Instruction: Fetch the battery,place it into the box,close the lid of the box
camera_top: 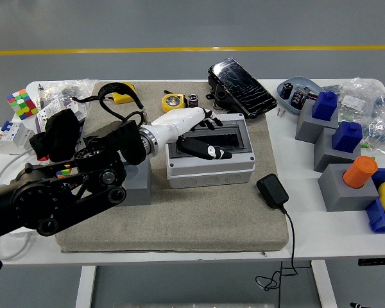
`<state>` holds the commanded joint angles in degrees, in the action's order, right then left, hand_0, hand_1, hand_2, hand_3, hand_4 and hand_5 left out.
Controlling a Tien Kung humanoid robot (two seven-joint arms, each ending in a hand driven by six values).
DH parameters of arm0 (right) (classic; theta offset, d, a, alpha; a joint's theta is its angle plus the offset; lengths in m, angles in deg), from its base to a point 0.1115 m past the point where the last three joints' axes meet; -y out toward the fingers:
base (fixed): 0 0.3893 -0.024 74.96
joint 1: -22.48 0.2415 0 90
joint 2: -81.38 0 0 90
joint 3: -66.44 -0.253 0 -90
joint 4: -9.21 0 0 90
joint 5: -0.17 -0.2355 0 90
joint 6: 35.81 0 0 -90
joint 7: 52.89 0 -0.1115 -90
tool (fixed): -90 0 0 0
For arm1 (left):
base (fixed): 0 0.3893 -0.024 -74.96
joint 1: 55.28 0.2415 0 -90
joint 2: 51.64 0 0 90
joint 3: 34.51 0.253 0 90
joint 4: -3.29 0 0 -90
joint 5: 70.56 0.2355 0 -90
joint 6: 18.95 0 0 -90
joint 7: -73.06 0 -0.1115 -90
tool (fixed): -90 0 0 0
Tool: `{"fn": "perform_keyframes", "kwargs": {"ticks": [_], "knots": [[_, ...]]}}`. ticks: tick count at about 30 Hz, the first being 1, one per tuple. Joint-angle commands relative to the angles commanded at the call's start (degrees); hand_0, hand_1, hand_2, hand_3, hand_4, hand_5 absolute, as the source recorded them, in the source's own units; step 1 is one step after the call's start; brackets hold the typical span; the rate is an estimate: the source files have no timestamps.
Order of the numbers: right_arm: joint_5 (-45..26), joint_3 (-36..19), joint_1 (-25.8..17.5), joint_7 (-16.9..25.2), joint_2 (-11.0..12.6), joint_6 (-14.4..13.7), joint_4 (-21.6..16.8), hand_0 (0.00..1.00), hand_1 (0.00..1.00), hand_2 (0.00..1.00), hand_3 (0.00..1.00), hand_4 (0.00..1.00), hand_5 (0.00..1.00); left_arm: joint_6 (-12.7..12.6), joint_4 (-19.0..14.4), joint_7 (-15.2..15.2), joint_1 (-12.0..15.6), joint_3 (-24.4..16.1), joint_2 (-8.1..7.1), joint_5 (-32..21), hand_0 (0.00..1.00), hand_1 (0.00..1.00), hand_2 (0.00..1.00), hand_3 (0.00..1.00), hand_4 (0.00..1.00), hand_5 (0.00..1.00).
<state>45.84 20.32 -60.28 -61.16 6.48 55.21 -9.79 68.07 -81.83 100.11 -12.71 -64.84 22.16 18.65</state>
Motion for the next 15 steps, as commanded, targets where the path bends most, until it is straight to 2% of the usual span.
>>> {"fn": "perform_keyframes", "kwargs": {"ticks": [4, 8, 11, 14, 15], "knots": [[-0.1, 0.0, 0.0, 0.0, 0.0, 0.0, 0.1, 0.67, 0.672, 0.687, 0.535, 0.911, 0.471, -1.7, -1.4, -1.8, 1.7, -4.4, -0.63, 1.7, 0.605, 0.756, 0.731, 0.761, 0.998, 0.622], [-0.3, 0.1, 0.1, 0.1, -0.1, 0.0, 0.4, 0.67, 0.672, 0.687, 0.535, 0.911, 0.471, -5.1, -1.6, -5.6, 5.4, -10.4, -1.73, 2.5, 0.605, 0.756, 0.731, 0.761, 0.998, 0.622], [-0.8, 0.2, 0.1, 0.1, -0.1, 0.1, 1.0, 0.67, 0.672, 0.687, 0.535, 0.912, 0.47, -8.8, -1.0, -9.7, 9.4, -15.9, -2.98, 0.9, 0.591, 0.731, 0.713, 0.744, 0.998, 0.616], [-1.4, 0.4, 0.1, 0.1, -0.1, 0.1, 1.8, 0.67, 0.672, 0.687, 0.535, 0.912, 0.47, -12.4, -0.3, -13.7, 14.1, -21.8, -4.27, -3.1, 0.591, 0.731, 0.713, 0.744, 0.998, 0.616], [-1.6, 0.5, 0.1, 0.1, -0.1, 0.1, 2.1, 0.67, 0.672, 0.687, 0.535, 0.911, 0.471, -13.5, -0.2, -14.9, 15.6, -23.7, -4.6, -4.5, 0.589, 0.704, 0.685, 0.723, 0.998, 0.595]]}}
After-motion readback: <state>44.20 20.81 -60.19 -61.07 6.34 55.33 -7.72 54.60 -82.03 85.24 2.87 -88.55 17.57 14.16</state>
